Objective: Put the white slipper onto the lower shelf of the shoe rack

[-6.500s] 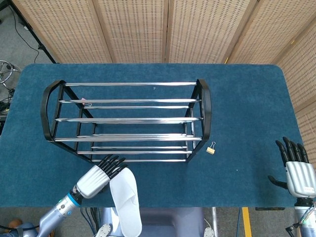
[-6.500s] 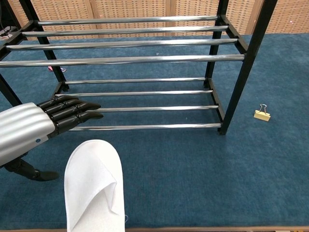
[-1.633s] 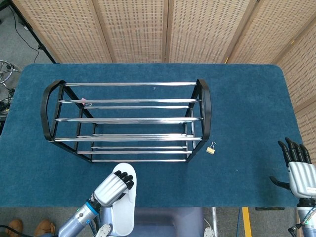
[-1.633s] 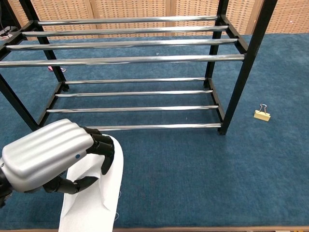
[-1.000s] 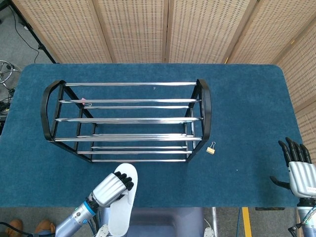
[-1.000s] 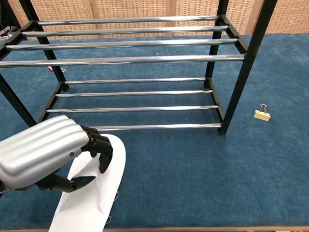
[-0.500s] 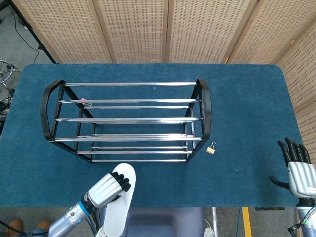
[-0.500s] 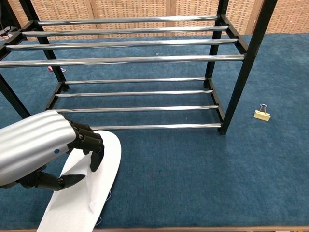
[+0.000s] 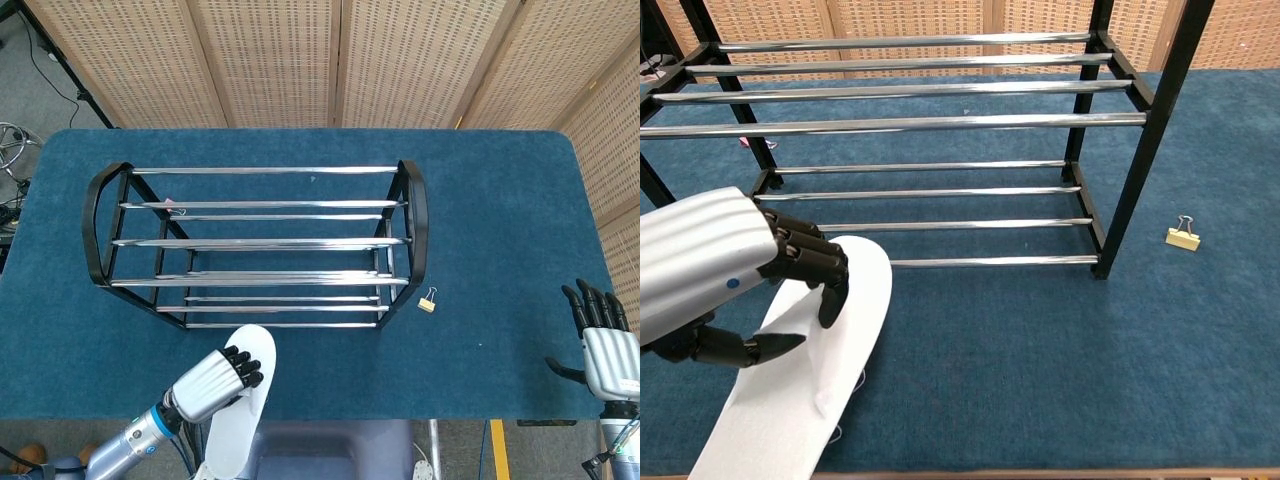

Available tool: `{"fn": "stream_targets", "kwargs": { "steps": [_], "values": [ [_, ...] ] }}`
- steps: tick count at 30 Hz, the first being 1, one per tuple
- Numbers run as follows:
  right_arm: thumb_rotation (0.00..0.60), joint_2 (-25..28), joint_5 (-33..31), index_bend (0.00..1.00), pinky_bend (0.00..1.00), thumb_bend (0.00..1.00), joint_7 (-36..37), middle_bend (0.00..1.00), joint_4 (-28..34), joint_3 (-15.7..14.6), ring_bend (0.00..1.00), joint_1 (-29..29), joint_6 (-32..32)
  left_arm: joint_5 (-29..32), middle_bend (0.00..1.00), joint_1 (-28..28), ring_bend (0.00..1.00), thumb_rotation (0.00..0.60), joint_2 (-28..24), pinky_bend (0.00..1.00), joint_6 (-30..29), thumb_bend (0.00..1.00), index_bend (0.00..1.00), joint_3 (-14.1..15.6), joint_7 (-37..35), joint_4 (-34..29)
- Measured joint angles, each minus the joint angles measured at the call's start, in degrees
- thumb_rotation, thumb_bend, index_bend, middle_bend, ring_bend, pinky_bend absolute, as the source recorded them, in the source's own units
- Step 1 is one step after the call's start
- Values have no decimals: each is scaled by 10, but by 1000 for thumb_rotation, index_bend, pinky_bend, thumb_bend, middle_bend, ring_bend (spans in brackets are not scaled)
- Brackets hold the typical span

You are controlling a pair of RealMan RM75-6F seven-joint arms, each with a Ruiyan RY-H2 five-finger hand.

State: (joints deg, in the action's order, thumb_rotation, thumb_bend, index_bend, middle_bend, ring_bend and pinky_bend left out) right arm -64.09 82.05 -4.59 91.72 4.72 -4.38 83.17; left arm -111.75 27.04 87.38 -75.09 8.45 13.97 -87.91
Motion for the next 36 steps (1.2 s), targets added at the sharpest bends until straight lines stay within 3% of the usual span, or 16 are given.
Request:
{"fn": "stream_targets", "kwargs": {
  "steps": [13, 36],
  "values": [
    [600, 2, -5, 0, 0, 0, 6, 0, -1, 2, 0, 0, -2, 36, 540, 47, 487, 600, 6, 587, 44, 520, 733, -53, -9, 47],
    [600, 3, -11, 0, 0, 0, 12, 0, -4, 4, 0, -1, -6, 111, 540, 82, 487, 600, 62, 587, 85, 517, 733, -91, -37, 130]
  ]
}}
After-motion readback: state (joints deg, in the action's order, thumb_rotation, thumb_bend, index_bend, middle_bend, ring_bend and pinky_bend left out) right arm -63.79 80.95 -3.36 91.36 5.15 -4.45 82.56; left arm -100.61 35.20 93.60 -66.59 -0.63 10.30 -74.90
